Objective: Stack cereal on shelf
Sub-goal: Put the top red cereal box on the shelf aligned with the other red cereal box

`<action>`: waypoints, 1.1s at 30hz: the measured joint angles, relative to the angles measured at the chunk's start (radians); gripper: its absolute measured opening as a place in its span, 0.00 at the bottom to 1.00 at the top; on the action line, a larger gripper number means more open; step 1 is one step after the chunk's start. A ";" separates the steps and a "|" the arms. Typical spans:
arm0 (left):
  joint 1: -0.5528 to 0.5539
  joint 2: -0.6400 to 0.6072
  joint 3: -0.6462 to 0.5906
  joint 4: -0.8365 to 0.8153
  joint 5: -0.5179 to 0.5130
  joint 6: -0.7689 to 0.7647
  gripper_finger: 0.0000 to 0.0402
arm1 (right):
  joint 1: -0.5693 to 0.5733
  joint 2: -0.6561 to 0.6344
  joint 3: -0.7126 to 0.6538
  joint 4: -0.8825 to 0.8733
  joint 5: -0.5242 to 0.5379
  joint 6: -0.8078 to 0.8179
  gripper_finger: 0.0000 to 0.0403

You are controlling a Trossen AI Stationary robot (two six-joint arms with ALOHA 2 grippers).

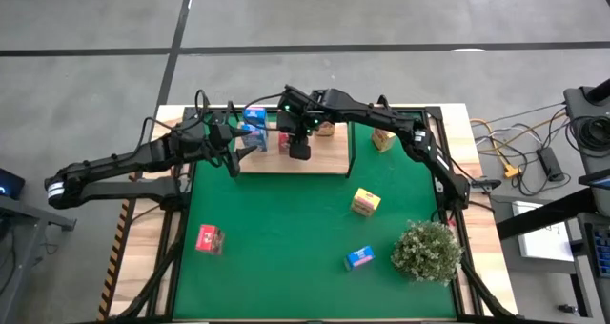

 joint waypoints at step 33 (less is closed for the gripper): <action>0.000 0.000 0.000 0.000 0.000 -0.008 0.54 | 0.000 0.000 0.000 0.012 0.023 0.028 0.37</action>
